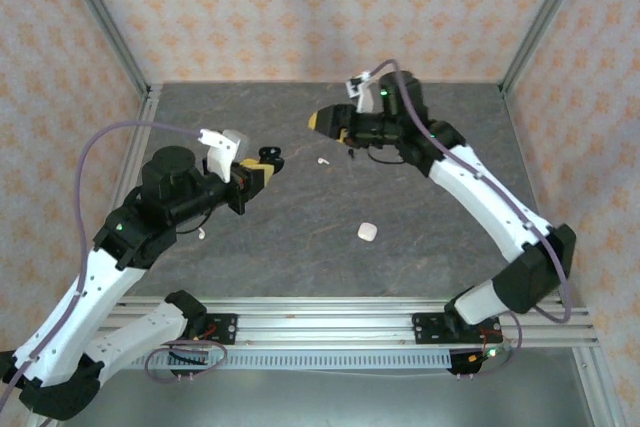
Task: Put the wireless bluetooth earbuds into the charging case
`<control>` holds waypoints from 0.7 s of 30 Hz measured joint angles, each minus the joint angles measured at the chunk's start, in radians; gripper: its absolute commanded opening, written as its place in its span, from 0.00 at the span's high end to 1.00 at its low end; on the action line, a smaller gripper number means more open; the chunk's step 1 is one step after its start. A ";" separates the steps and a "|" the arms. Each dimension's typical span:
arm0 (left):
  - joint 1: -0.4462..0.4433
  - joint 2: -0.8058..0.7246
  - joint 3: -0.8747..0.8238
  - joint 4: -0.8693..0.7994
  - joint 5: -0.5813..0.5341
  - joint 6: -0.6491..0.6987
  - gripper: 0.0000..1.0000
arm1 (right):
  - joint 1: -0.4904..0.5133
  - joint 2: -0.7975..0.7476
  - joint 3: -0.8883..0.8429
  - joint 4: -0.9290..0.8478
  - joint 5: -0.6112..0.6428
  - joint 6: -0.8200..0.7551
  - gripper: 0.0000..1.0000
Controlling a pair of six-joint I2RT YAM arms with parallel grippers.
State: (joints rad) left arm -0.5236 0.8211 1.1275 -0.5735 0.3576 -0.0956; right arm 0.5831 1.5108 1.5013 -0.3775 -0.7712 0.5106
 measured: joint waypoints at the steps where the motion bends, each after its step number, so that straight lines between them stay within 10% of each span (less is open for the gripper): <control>1: 0.000 -0.013 -0.006 -0.010 -0.005 0.000 1.00 | 0.021 0.031 0.016 -0.025 0.010 -0.017 0.47; 21: 0.000 -0.327 -0.200 -0.143 -0.063 -0.080 1.00 | 0.291 1.015 0.992 -0.572 0.169 -0.367 0.49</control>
State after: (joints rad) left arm -0.5236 0.4946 0.9276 -0.7170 0.2943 -0.1753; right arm 0.8745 2.5259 2.4935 -0.9497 -0.6022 0.1432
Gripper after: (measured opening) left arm 0.120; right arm 0.513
